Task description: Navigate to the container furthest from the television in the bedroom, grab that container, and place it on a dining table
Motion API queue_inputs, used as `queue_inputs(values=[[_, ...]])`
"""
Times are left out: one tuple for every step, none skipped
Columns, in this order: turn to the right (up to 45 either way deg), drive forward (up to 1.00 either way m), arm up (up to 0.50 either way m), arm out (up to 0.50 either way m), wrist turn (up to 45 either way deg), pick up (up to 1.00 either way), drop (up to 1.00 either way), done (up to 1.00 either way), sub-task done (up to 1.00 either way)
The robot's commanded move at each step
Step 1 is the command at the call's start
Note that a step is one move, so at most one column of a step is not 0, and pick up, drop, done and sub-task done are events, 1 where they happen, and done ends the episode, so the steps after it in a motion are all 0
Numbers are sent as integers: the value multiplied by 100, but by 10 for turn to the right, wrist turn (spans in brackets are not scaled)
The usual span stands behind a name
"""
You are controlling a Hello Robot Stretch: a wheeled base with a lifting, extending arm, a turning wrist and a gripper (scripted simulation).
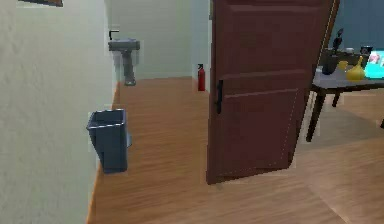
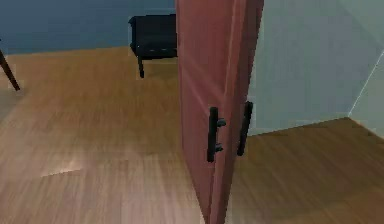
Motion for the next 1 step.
queue_inputs(values=[[270, 0, 0, 0, 0, 0, 0, 0, 0]])
